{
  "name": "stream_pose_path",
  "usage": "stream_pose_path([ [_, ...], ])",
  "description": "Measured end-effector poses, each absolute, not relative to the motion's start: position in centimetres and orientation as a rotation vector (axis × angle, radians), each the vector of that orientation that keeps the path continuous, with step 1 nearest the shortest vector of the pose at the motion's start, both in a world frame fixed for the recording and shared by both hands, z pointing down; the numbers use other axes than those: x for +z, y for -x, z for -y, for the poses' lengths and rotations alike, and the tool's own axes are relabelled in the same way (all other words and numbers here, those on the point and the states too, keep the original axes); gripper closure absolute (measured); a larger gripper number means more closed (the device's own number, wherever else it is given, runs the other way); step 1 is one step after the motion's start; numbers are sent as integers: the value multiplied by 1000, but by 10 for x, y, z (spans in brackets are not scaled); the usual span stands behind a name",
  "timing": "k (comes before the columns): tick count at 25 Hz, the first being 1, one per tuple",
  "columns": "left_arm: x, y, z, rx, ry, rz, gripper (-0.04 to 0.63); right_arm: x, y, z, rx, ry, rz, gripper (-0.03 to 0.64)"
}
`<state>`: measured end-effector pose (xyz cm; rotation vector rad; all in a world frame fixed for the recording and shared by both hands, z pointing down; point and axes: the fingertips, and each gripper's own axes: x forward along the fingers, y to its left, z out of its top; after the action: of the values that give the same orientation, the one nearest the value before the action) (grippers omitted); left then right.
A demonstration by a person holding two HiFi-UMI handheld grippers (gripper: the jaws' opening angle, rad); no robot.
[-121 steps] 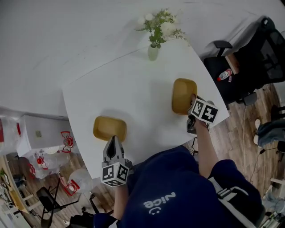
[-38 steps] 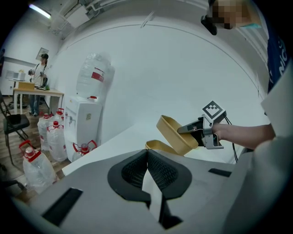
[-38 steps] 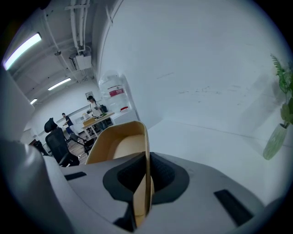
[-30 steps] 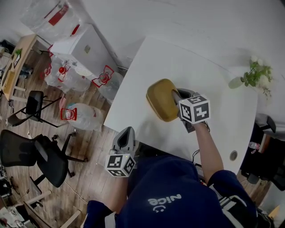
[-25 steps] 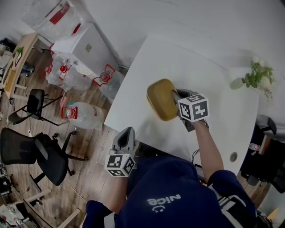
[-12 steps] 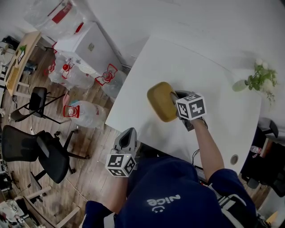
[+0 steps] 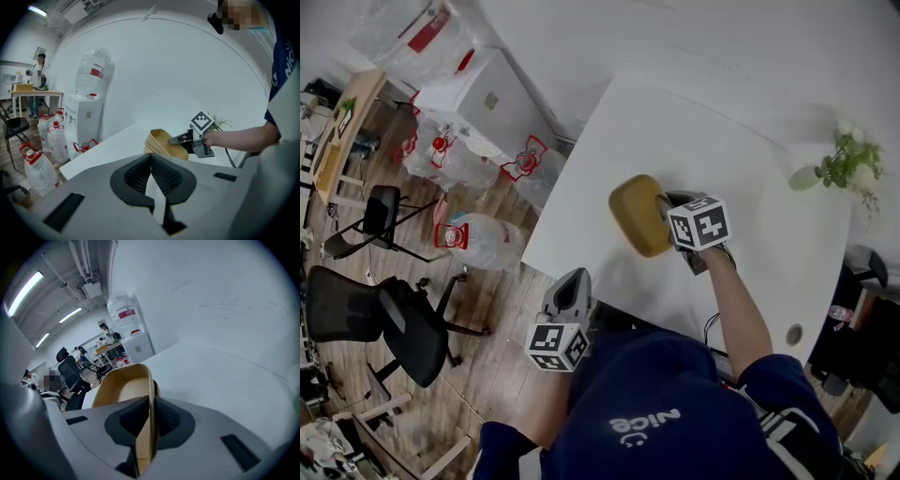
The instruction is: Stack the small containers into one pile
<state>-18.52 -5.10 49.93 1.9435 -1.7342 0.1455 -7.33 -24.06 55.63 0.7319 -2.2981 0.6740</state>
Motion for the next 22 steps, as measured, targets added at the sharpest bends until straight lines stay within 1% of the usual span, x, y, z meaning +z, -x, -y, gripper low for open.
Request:
stream_pose_path([
  [14, 496, 180, 56, 130, -1994, 1697, 577, 532, 65, 241, 573, -820, 2331, 558],
  [22, 490, 173, 68, 123, -2063, 1645, 577, 546, 56, 230, 614, -835, 2260, 558],
])
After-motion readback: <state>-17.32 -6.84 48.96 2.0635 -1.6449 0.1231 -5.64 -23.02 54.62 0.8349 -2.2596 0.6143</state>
